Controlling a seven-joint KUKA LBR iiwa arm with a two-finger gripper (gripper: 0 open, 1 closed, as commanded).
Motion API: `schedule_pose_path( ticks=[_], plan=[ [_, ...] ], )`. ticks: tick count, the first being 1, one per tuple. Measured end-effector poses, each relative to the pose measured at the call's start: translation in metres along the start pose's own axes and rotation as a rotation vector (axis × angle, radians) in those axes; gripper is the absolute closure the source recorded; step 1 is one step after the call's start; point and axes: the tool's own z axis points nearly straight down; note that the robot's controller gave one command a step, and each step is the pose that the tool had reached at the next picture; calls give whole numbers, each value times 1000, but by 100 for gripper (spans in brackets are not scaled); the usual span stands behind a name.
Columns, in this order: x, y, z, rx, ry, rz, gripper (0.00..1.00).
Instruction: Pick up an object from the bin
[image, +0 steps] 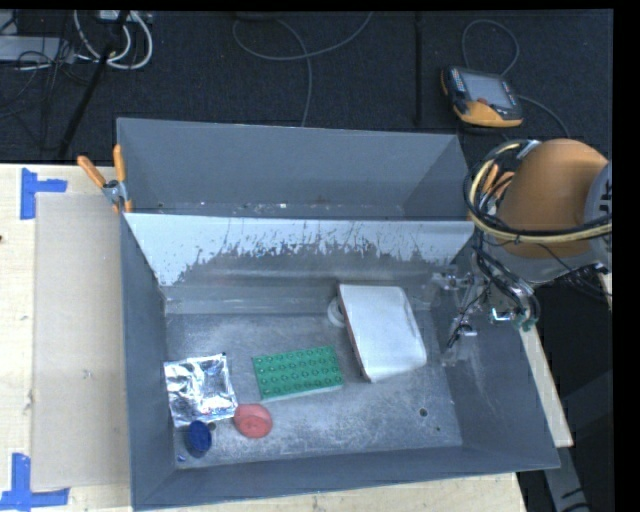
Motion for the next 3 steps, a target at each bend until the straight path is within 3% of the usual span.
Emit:
schedule_pose_path(
  ticks=[1, 2, 3],
  plan=[
    [46, 107, 40, 0, -4, -759, 0],
    [-11, 105, 55, 3, -2, -988, 0],
    [-33, 110, 68, 5, 6, -1217, 0]
  ],
)
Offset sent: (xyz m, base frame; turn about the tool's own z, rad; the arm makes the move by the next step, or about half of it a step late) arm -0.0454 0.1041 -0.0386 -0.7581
